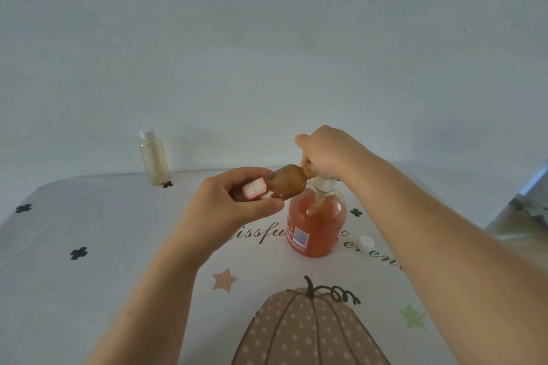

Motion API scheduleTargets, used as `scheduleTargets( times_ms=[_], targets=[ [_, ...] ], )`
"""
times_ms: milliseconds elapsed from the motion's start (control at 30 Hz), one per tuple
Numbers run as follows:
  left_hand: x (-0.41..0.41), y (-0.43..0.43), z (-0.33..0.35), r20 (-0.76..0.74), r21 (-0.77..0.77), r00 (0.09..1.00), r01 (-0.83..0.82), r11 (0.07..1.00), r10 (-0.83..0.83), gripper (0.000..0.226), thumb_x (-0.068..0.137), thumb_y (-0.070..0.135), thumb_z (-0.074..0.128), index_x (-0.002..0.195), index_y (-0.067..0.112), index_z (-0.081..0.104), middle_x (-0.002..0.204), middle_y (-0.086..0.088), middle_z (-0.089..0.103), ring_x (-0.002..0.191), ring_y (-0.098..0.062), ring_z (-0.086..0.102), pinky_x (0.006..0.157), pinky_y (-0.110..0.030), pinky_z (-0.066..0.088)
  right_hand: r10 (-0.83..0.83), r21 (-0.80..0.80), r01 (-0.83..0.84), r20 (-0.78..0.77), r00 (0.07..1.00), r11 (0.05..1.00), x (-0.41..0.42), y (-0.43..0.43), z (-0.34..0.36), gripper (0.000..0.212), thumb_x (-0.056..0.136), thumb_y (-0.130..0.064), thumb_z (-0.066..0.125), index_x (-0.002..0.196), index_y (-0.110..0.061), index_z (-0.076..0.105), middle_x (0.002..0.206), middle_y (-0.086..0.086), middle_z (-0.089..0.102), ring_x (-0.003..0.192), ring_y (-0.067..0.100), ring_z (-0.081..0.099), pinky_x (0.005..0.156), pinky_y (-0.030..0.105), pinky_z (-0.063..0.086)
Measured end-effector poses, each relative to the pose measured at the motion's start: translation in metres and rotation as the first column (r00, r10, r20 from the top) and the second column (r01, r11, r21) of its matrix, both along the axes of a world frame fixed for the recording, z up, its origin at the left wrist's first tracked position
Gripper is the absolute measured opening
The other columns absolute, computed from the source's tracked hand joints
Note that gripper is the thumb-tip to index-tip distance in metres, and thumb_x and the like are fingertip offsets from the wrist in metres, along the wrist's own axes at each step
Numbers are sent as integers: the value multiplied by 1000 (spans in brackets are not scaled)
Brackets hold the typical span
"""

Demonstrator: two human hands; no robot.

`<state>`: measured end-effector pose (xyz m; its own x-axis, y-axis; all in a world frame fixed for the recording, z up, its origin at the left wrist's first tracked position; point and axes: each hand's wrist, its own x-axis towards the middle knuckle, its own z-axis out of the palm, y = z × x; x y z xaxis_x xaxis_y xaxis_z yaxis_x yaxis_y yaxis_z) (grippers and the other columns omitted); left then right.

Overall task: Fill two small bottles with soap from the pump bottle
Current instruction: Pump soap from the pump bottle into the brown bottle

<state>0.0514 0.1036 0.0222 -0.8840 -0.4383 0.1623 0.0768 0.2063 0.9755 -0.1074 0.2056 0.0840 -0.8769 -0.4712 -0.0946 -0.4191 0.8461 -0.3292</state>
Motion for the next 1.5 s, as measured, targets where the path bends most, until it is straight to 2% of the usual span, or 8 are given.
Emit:
scheduleTargets(
  times_ms=[267, 500, 700, 1000, 1200, 1300, 1367, 1500],
  targets=[
    [0, 6, -1, -8, 38, 1000, -25, 999, 25, 36, 69, 17, 86, 102, 27, 76, 85, -7, 73, 68, -17, 66, 72, -31, 57, -66, -101, 67, 8, 998, 993, -2, -2, 12, 49, 102, -39, 35, 96, -7, 72, 69, 7, 66, 64, 25, 59, 81, 36, 53],
    [-1, 9, -4, -22, 63, 999, -49, 997, 50, 35, 68, 13, 85, 98, 28, 77, 85, -3, 73, 65, -12, 65, 65, -21, 55, -18, -42, 18, 0, 1000, 999, -3, -1, 8, 29, 97, -10, 44, 118, -4, 63, 96, 8, 66, 70, 23, 56, 82, 36, 52],
    [-1, 7, -5, -4, 65, 999, -47, 997, 48, 37, 68, 9, 85, 100, 25, 76, 81, -1, 72, 62, -9, 63, 62, -18, 52, 29, -11, -30, -38, 999, 999, -1, -3, -4, 44, 90, 0, 48, 132, -12, 49, 115, 4, 63, 92, 28, 59, 79, 36, 51],
    [-1, 13, -5, -28, 93, 998, -58, 994, 60, 38, 69, 9, 85, 102, 25, 75, 82, -3, 72, 63, -11, 65, 64, -19, 53, -60, -160, 55, -23, 998, 985, 1, 3, 10, 48, 102, -39, 35, 94, -10, 72, 71, 4, 65, 64, 22, 58, 68, 31, 46],
    [0, 13, -4, -41, 106, 997, -66, 992, 71, 37, 66, 11, 86, 96, 31, 76, 79, 2, 72, 63, -9, 65, 63, -19, 52, -12, -72, 9, -39, 999, 997, 1, 2, 12, 44, 103, -33, 33, 100, -10, 71, 69, 5, 62, 59, 22, 55, 69, 32, 46],
    [0, 12, -4, -34, 86, 997, -67, 994, 71, 38, 65, 14, 87, 96, 33, 76, 84, -4, 73, 64, -11, 65, 65, -23, 54, 28, -39, -29, -42, 999, 999, -3, 2, 8, 26, 101, -14, 44, 120, -8, 61, 96, 6, 62, 78, 25, 58, 77, 38, 53],
    [-1, 9, -6, -27, 72, 997, -72, 995, 75, 38, 65, 13, 87, 96, 32, 76, 85, -4, 73, 66, -12, 64, 66, -24, 53, 1, -12, -1, -25, 1000, 1000, 1, -1, 4, 44, 90, 1, 52, 132, -12, 50, 113, 5, 60, 90, 26, 59, 81, 38, 55],
    [-1, 7, -6, -9, 66, 998, -66, 996, 66, 40, 65, 10, 87, 97, 31, 76, 84, 1, 73, 66, -10, 64, 65, -22, 52, 72, 72, -69, -46, 996, 995, -2, -4, -2, 40, 91, -2, 47, 130, -14, 53, 115, 3, 63, 91, 26, 58, 81, 37, 51]
  ],
)
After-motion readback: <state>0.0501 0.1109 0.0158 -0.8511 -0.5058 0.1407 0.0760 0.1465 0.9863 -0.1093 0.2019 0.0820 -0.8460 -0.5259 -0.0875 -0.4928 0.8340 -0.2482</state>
